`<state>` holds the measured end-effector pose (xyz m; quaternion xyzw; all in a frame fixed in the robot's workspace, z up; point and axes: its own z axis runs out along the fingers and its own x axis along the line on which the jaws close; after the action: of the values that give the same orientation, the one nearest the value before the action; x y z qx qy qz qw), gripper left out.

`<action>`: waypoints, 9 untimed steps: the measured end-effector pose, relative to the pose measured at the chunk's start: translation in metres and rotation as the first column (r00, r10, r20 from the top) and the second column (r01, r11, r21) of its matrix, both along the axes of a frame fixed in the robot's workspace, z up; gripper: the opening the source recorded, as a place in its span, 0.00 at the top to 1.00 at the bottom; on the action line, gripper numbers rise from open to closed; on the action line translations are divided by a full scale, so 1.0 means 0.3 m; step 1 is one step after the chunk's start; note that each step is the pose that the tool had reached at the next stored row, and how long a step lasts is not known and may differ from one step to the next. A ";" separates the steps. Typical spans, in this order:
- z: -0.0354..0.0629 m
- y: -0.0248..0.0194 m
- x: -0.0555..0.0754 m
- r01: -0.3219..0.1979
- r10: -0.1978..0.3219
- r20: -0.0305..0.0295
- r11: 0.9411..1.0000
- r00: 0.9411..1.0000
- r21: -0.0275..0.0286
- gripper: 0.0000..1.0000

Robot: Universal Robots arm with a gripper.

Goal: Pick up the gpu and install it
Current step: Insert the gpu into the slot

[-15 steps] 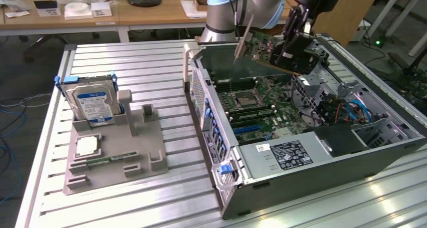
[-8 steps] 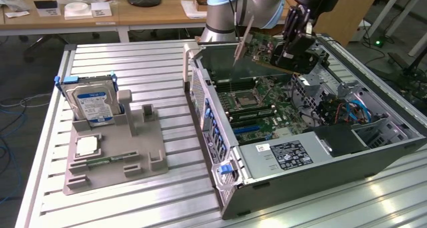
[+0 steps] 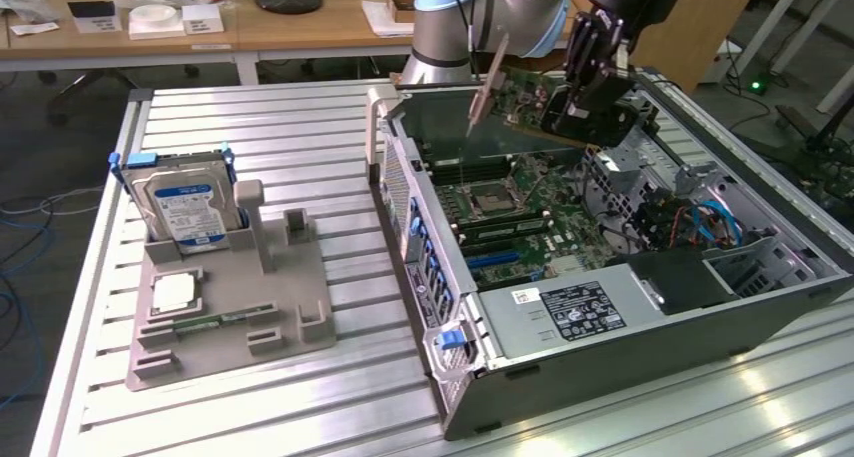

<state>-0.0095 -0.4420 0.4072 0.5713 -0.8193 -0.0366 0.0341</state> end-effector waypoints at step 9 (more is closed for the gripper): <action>0.000 -0.001 0.000 -0.072 0.072 0.000 0.997 0.997 0.000 0.72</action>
<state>-0.0095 -0.4421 0.4071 0.6004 -0.7982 -0.0353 0.0353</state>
